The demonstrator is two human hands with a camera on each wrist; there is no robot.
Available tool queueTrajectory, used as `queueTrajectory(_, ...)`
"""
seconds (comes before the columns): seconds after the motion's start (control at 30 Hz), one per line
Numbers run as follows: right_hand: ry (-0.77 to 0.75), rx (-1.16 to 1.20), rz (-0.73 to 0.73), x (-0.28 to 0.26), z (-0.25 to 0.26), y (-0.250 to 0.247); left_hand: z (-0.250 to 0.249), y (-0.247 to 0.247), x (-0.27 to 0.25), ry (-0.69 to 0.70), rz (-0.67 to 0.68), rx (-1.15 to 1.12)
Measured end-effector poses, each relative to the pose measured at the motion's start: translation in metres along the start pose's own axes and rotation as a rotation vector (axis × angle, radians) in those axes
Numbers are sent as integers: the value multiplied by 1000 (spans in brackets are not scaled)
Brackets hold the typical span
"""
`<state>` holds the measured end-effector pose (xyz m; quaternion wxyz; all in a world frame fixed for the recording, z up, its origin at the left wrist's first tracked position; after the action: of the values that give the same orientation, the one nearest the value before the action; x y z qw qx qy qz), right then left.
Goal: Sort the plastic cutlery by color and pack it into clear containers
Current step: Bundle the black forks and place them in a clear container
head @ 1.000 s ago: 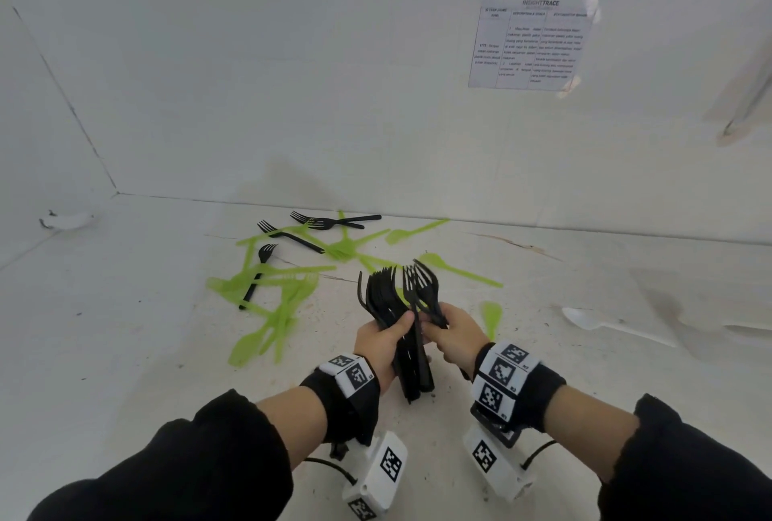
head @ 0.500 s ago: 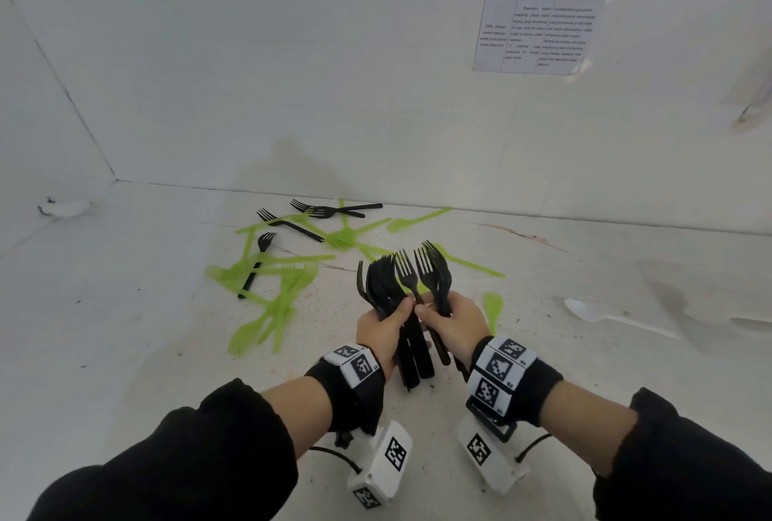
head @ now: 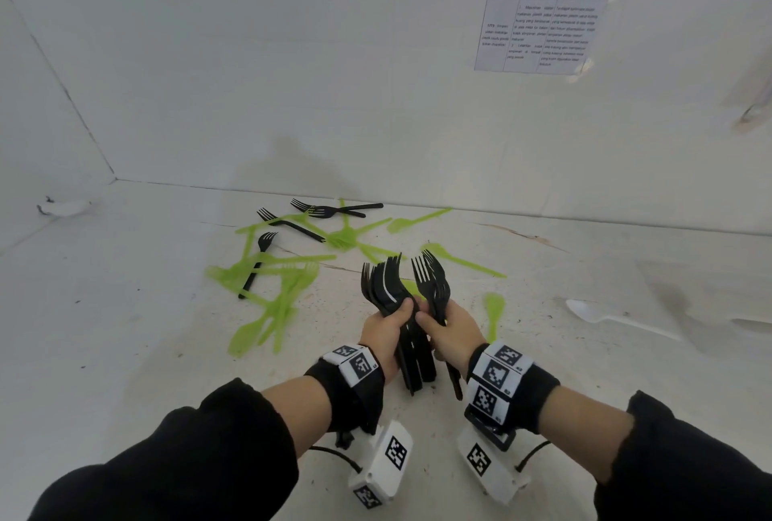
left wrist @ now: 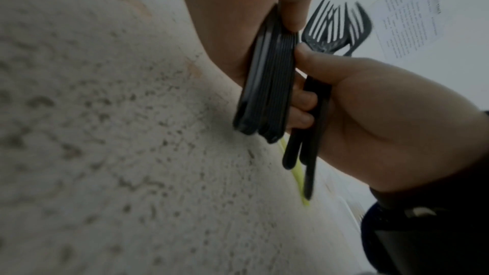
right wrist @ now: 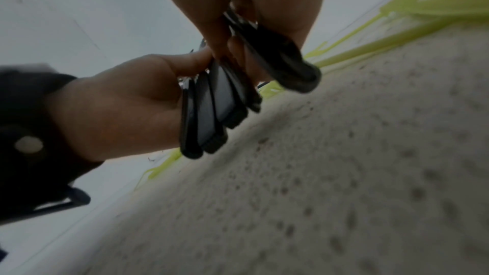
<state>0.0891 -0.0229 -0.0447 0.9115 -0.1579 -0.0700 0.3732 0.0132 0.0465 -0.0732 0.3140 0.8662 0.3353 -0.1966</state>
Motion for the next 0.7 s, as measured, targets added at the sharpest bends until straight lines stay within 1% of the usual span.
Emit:
queueTrajectory(0.07,40,39,13,-2,-3,2,3,2,-1,-6,12,30)
queueTrajectory(0.2,66,7,112,-6,2,7,5,1,-1,-2,23,56)
queueTrajectory(0.27,108,49,101,-7,2,7,3,0,1,14,12,41)
queueTrajectory(0.33,130,96,52,-6,2,3,0,-2,3,27,-5,20)
queueTrajectory(0.43,82,38,-4,-1,4,-5,0,-2,3,21,-16,-10)
queueTrajectory(0.6,12,-92,12,7,8,-9,-1,-5,3,21,-53,22)
queueTrajectory(0.7,10,-138,12,9,8,-8,-1,-2,1,20,-25,4)
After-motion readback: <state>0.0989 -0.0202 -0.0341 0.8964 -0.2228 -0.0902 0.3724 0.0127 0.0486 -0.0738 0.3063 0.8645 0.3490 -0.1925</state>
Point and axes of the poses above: each hand's wrist, its own x-axis towards the middle knuckle, its own y-axis out of the palm, z = x × y, the point moved 10 cm from there along x, towards the middle knuckle, and after that the axes turned 8 degrees about -y, right-handed, at the moved point
